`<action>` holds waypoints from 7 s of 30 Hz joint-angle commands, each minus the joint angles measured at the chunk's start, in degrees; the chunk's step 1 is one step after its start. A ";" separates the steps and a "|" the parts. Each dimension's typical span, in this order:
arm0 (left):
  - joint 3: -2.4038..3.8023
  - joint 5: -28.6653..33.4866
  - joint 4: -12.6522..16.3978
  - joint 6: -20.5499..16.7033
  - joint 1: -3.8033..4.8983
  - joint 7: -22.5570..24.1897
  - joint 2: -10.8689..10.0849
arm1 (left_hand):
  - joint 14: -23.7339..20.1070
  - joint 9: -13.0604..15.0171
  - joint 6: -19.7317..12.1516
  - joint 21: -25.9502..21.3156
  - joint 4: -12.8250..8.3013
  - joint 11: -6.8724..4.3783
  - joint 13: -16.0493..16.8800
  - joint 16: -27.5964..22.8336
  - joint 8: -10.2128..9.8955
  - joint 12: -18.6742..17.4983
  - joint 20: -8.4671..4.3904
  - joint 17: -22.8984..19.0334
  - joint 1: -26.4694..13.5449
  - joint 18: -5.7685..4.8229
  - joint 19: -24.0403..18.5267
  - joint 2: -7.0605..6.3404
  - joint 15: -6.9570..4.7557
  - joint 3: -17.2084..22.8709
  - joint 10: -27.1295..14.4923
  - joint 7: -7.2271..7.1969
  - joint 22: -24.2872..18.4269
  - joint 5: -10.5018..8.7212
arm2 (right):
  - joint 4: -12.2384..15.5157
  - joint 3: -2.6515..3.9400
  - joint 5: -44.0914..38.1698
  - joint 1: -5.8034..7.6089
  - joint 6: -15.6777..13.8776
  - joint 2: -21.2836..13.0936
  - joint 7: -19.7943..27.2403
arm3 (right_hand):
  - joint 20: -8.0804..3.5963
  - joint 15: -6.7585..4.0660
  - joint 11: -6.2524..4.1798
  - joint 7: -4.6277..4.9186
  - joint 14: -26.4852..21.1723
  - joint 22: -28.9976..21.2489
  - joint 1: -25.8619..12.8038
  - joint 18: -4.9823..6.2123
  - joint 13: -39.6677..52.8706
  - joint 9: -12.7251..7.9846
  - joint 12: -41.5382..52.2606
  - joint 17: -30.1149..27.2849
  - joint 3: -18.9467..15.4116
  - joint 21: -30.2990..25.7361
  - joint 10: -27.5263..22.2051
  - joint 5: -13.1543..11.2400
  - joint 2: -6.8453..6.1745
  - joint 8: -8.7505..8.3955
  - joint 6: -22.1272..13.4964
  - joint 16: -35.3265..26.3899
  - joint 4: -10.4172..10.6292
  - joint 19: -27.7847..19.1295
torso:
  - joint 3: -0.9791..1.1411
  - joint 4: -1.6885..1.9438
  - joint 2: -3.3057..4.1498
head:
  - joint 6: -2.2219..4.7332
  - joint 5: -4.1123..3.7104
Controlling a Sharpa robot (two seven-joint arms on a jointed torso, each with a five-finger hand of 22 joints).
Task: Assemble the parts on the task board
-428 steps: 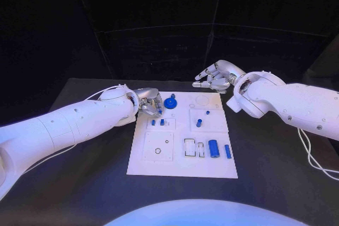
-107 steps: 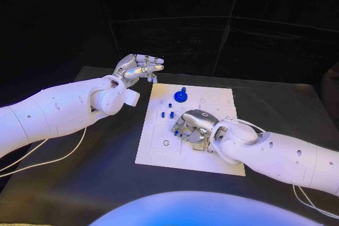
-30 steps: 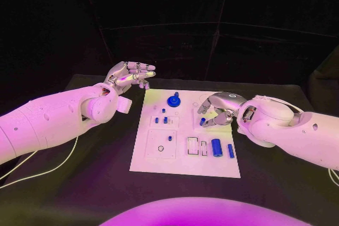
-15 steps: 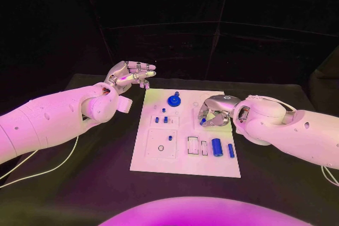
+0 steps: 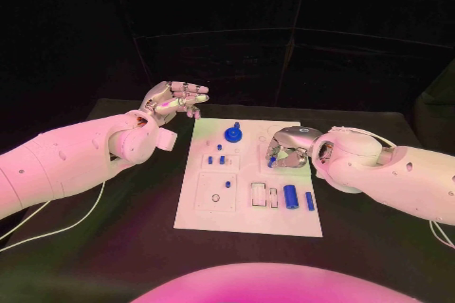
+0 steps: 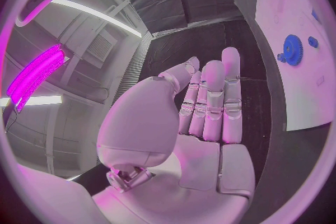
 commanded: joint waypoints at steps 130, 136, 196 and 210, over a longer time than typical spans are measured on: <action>-0.14 0.22 -0.18 1.42 0.08 -0.66 0.39 | -0.40 -0.08 0.08 -0.25 -0.19 -0.10 -0.12 -0.32 0.28 0.32 0.05 -0.19 0.26 0.39 -0.39 0.25 -0.02 -0.12 -0.31 0.24 -0.15 0.13 | 10.77 -0.47 20.80 -4.03 -15.74 -6.74 -2.19 | -2.14 -3.19 -3.53 -2.19 2.09 10.26 -12.14 -1.64 12.56 1.19 18.71 5.58 -12.88 6.71 13.17 10.75 -5.13 4.74 -2.68 5.03 6.72 4.31 | -0.40 -1.05 -0.44 | -0.27 -1.25; -0.28 0.22 -0.01 1.54 0.08 -0.50 0.14 | -0.43 -0.09 0.04 -0.31 -0.12 -0.08 -0.14 -0.34 0.32 0.39 0.07 -0.27 0.11 0.38 -0.42 0.25 0.01 -0.22 -0.38 0.25 -0.18 0.10 | 12.51 -0.52 21.32 -3.90 -14.13 -11.90 -10.95 | -2.80 -3.46 -4.20 -2.76 2.22 12.46 -12.25 -1.86 36.67 2.74 41.01 6.10 -16.84 7.94 13.23 11.34 -3.59 10.34 -3.14 5.61 10.02 4.91 | -0.49 -1.85 -0.56 | 0.02 -2.86; -0.95 0.22 -0.12 1.75 0.01 -0.56 -0.20 | -0.45 -0.09 0.04 -0.37 -0.03 -0.09 -0.15 -0.35 0.38 0.48 0.09 -0.34 -0.07 0.37 -0.44 0.28 0.02 -0.30 -0.40 0.23 -0.23 0.17 | 15.28 -0.61 13.44 -8.58 -13.89 -10.64 -23.82 | -3.25 -4.01 -4.83 -4.03 3.36 17.44 -14.51 -2.58 65.71 8.87 62.38 15.30 -24.26 10.39 16.50 19.67 -0.10 24.73 -7.69 10.39 15.02 6.18 | -0.71 -1.90 -0.71 | -0.15 -3.52; -0.96 0.22 -0.10 1.88 0.00 -0.65 -0.12 | -0.45 -0.09 0.04 -0.37 -0.03 -0.09 -0.15 -0.35 0.38 0.48 0.09 -0.34 -0.07 0.37 -0.44 0.28 0.02 -0.30 -0.40 0.23 -0.23 0.17 | 18.29 -0.55 19.28 -8.50 -17.60 -9.73 -20.57 | -3.53 -4.30 -5.17 -4.39 3.51 18.03 -13.81 -2.67 65.65 9.96 61.98 16.22 -24.61 10.68 16.56 21.26 0.29 25.41 -7.21 10.78 14.86 6.39 | -0.77 -1.78 -0.62 | -0.23 -2.83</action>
